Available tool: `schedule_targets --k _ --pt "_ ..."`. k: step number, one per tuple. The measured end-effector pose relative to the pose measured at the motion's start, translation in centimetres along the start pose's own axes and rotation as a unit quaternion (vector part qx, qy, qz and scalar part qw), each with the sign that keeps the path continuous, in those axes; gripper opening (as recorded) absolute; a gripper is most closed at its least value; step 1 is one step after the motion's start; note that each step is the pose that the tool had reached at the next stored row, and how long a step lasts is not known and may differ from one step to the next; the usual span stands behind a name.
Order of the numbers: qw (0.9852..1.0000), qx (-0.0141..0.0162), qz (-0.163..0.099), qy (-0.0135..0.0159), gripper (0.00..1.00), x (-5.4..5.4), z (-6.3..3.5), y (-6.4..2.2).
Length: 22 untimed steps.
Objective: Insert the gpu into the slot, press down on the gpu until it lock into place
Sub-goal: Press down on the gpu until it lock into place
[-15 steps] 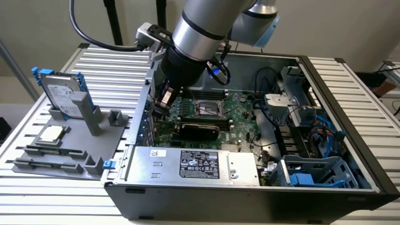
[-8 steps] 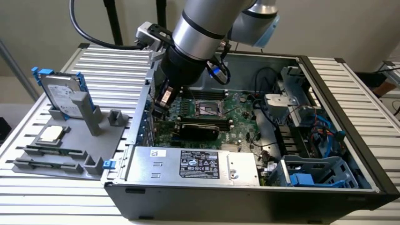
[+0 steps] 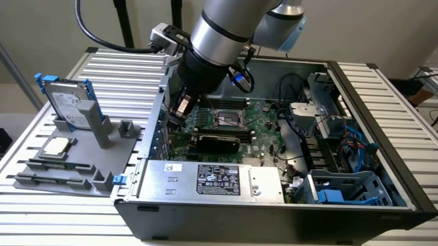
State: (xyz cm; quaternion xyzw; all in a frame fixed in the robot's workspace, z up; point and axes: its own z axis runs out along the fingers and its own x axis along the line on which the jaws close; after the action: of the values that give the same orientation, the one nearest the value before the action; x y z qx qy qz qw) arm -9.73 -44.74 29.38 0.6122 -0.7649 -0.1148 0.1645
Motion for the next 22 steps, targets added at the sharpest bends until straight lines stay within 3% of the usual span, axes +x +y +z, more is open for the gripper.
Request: schedule_targets --k 7,22 --pt "1.0000 0.0007 0.005 -0.0007 0.11 0.00 0.19 -0.09" --pt "0.9997 -0.0004 0.023 -0.0088 0.11 -0.24 0.49 0.07"
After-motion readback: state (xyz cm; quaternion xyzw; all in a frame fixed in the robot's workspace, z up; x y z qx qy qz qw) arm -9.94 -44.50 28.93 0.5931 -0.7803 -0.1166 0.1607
